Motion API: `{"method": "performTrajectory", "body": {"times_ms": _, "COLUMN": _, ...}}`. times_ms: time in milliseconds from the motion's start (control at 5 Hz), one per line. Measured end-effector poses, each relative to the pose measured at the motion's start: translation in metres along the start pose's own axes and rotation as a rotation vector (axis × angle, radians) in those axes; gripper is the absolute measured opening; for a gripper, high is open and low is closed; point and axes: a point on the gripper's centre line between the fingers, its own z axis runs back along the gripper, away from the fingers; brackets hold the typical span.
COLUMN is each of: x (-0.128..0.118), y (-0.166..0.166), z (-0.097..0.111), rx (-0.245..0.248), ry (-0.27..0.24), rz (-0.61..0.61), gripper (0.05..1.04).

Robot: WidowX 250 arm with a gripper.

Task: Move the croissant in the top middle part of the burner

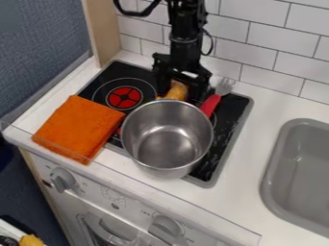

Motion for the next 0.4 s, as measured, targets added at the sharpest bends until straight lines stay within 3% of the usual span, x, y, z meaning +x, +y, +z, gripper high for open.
{"method": "performTrajectory", "body": {"times_ms": 200, "x": -0.0013, "y": -0.0014, "z": 0.0428, "rx": 0.004, "ry": -0.102, "rz": 0.008, "gripper": 0.999}}
{"method": "performTrajectory", "body": {"times_ms": 400, "x": -0.0036, "y": -0.0037, "z": 0.0499, "rx": -0.006, "ry": -0.116, "rz": -0.006, "gripper": 1.0}}
